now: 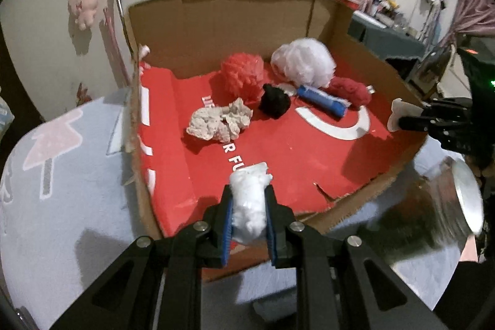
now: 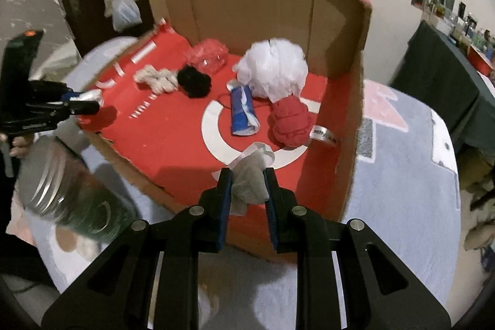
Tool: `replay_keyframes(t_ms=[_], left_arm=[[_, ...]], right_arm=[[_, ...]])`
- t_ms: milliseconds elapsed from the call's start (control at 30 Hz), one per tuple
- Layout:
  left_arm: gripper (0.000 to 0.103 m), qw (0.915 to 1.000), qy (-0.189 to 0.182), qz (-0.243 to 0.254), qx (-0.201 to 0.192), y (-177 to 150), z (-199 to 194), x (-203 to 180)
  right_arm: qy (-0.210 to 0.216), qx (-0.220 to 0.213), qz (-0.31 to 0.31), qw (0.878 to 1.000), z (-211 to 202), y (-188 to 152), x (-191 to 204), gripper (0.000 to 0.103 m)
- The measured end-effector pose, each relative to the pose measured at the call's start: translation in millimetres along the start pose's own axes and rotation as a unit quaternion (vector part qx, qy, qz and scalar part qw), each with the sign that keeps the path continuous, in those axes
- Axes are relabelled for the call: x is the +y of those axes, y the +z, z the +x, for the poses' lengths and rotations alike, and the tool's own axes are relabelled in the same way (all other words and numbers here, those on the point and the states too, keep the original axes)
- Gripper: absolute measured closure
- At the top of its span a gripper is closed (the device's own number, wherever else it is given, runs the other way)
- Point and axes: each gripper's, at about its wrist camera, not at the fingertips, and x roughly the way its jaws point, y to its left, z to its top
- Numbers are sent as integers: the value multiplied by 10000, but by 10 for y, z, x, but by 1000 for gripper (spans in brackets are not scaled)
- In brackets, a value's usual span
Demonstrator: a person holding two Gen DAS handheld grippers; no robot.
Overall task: Organize soft objects
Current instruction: 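Lower the white cotton piece and white cloth into the box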
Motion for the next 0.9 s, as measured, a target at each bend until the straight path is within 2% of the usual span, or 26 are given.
replay_keyframes(t_ms=[133,400,567,900], left_arm=[[84,9995,182,23,263,99,193,-18],[83,9968,487,106,619,164,393,-40],[83,9956,551,50,751,167,466,12],[80,9952,581,98,784,175,498,7]], right_arm=[[-275,429,17,9987,206,96,18,84],[-645,953,-157,9932,451,185,76,83],[-792,1148,-297,9898,551,185,108,83],[-961,1233,-424,9868,594,204,86,82]])
